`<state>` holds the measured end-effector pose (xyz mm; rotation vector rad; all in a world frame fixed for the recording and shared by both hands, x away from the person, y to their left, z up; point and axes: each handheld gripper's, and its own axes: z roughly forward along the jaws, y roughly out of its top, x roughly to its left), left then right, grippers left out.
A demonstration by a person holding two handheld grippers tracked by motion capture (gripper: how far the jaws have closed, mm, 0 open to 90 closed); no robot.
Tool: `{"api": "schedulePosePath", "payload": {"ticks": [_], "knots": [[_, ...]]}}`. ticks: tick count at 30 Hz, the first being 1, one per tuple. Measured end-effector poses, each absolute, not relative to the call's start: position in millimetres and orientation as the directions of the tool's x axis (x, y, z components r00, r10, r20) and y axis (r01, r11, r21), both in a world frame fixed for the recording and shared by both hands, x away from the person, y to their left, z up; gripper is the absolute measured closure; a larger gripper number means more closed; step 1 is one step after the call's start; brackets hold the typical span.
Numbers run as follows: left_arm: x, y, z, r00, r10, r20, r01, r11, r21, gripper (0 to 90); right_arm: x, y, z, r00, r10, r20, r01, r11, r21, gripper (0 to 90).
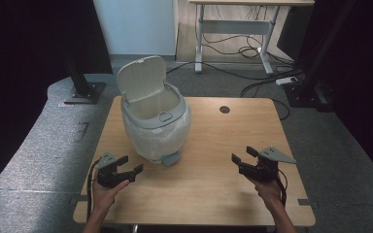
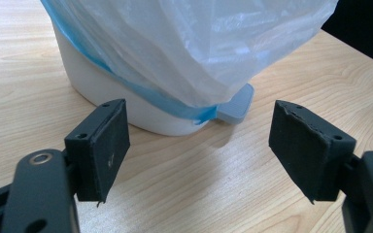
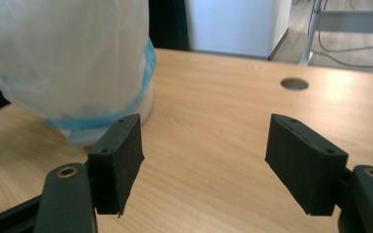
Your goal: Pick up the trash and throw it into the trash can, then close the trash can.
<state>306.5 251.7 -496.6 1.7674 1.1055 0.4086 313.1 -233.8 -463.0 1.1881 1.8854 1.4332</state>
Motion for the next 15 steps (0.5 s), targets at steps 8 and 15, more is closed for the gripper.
{"api": "schedulePosePath", "payload": {"ticks": [8, 15], "knots": [[303.9, 253.7, -480.0, 0.538, 0.819, -0.199, 0.463, -0.089, 0.882, 20.5, 312.5, -235.3, -468.3, -0.492, 0.863, 0.116, 0.355, 0.078, 0.931, 29.2], [303.6, 256.7, -455.9, 0.552, 0.813, -0.185, 0.405, -0.067, 0.912, 17.5, 310.4, -235.3, -474.4, -0.494, 0.863, 0.105, 0.366, 0.096, 0.926, 29.1]]}}
